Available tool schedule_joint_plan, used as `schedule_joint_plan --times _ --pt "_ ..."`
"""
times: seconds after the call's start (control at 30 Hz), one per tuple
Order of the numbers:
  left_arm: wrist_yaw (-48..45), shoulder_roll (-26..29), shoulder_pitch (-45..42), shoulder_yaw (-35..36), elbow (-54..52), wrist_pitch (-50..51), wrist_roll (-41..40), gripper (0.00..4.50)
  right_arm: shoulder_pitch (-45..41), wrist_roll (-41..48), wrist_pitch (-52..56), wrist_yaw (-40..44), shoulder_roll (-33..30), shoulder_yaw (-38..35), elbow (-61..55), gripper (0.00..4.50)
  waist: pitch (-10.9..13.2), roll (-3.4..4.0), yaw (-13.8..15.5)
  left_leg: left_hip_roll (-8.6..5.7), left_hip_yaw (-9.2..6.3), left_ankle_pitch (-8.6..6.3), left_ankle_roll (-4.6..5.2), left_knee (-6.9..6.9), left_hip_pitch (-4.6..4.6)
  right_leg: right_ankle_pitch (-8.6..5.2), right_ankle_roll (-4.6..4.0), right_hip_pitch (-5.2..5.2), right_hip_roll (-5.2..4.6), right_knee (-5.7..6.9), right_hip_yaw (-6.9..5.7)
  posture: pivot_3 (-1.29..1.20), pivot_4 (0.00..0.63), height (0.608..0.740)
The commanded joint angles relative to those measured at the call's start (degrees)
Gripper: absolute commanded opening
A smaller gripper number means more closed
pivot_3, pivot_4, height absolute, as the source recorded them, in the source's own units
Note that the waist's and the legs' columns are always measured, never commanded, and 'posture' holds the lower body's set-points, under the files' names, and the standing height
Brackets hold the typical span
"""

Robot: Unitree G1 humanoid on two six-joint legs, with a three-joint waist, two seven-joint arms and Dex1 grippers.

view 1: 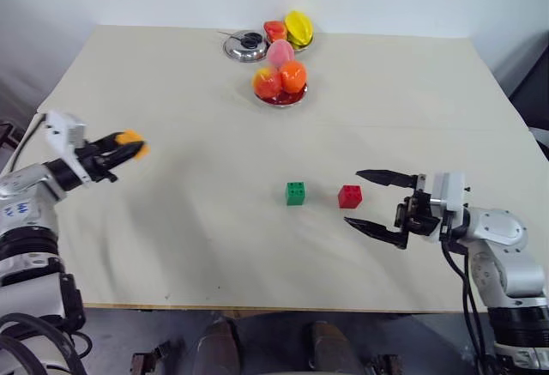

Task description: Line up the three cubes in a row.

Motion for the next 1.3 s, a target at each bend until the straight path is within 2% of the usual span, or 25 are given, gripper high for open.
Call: schedule_joint_plan --times 0.03,0.13,0.27,0.57,1.13,1.17,1.23,1.3 --pt "-11.36 -3.21 1.42 -7.54 -11.53 -3.02 -0.28 1.55 2.04 1.21 -0.12 0.87 -3.13 -4.76 -0.38 4.5 0.0 0.0 0.27 0.0 0.0 0.0 0.0 0.03 0.0 0.0 0.0 0.0 0.0 0.0 0.01 0.0 0.15 0.74" --pt "-15.59 -6.01 0.8 -13.24 -13.19 -6.12 2.53 1.55 4.18 1.64 0.16 1.43 -5.34 -7.35 -0.3 4.5 0.0 0.0 0.22 0.0 0.0 -0.02 0.04 0.12 -0.01 0.0 0.0 0.06 -0.01 -0.04 0.02 0.0 0.15 0.74" --pt "-17.57 -10.11 -3.64 -19.14 -4.29 -12.83 8.0 1.55 8.76 2.38 1.16 1.27 -7.5 -11.14 -2.06 4.5 0.0 0.0 0.03 0.0 -0.01 -0.02 0.04 0.13 0.01 0.0 0.01 0.05 0.0 -0.04 0.04 0.0 0.15 0.74" --pt "-15.57 -15.62 -10.88 -20.51 12.58 -23.21 12.3 1.55 17.97 3.01 3.29 -2.64 -6.91 -16.06 -9.48 4.5 0.01 0.0 0.27 0.0 -0.02 -0.05 0.09 0.17 0.0 0.01 0.01 0.06 -0.01 -0.07 0.06 0.0 0.15 0.74" --pt "-15.1 -18.86 -16.57 -19.09 22.46 -25.07 15.05 1.55 20.15 3.99 5.42 -5.56 -6.68 -15.5 -13.56 4.5 0.0 0.0 1.59 -0.01 -0.14 -0.09 0.16 0.49 -0.02 0.05 0.08 0.22 -0.02 -0.04 0.05 0.0 0.15 0.74" --pt "-15.03 -18.87 -16.64 -19.0 22.59 -25.12 15.17 2.26 20.15 4.02 5.5 -5.63 -6.67 -15.42 -13.61 4.5 0.0 0.0 1.57 -0.01 -0.14 -0.09 0.16 0.49 -0.02 0.05 0.08 0.22 -0.02 -0.04 0.05 0.0 0.15 0.74" --pt "-15.18 -18.16 -16.44 -18.14 22.23 -25.22 14.77 2.69 20.27 4.12 5.75 -5.65 -6.69 -15.27 -13.84 4.5 0.01 0.0 1.47 -0.01 -0.14 -0.09 0.16 0.48 -0.04 0.05 0.08 0.2 -0.02 -0.03 0.05 0.0 0.15 0.74" --pt "-15.77 -17.18 -16.05 -17.1 21.62 -25.45 14.04 3.35 20.38 4.27 5.89 -5.5 -6.78 -15.3 -13.86 4.5 0.01 0.0 1.42 0.0 -0.14 -0.09 0.15 0.44 -0.09 0.05 0.08 0.14 -0.01 -0.03 0.05 0.0 0.15 0.74"
